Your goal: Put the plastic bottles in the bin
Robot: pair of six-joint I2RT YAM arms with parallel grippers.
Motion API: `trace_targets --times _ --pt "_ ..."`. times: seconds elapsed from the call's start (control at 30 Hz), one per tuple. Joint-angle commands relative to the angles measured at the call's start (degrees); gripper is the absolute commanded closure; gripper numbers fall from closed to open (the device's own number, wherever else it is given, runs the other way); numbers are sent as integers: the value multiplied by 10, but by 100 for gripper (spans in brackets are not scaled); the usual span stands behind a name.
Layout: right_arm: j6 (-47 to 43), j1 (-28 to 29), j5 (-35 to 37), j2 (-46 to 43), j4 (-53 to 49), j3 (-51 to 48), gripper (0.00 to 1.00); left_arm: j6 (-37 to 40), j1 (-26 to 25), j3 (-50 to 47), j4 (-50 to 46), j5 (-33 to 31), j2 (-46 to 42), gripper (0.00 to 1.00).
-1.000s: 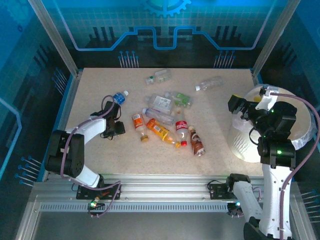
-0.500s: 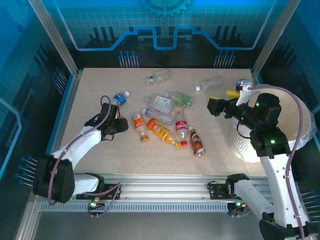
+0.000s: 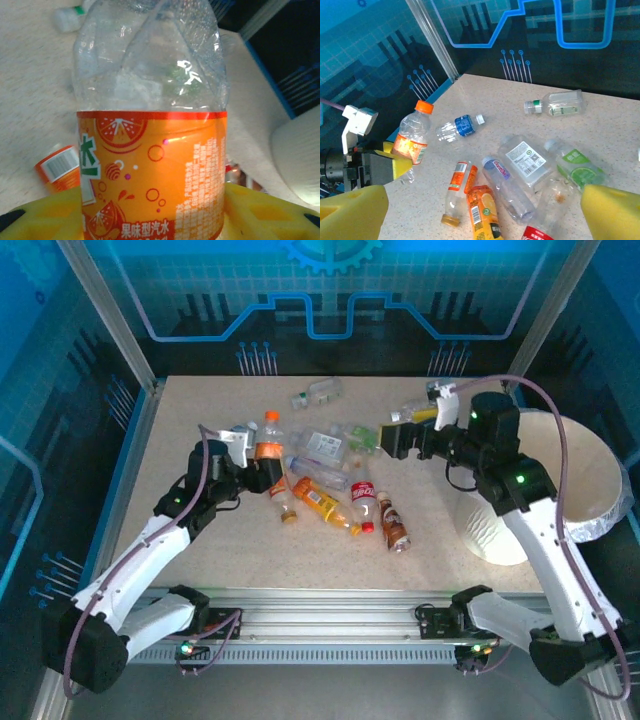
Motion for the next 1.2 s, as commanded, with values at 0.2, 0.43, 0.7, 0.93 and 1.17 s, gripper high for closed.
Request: trace_targets --times 0.2,0.43,0.7,0.93,1.17 --pt "90 52 -118 111 -13 94 0 126 -115 65 111 7 21 59" --pt "100 93 -158 154 22 99 0 154 -155 75 158 23 49 59" --pt "98 127 -155 208 7 125 0 146 -169 74 196 42 60 59" --pt "87 140 -175 227 -5 134 16 147 -172 75 208 39 66 59" --pt "77 142 -171 230 0 121 41 144 -174 79 210 25 80 60"
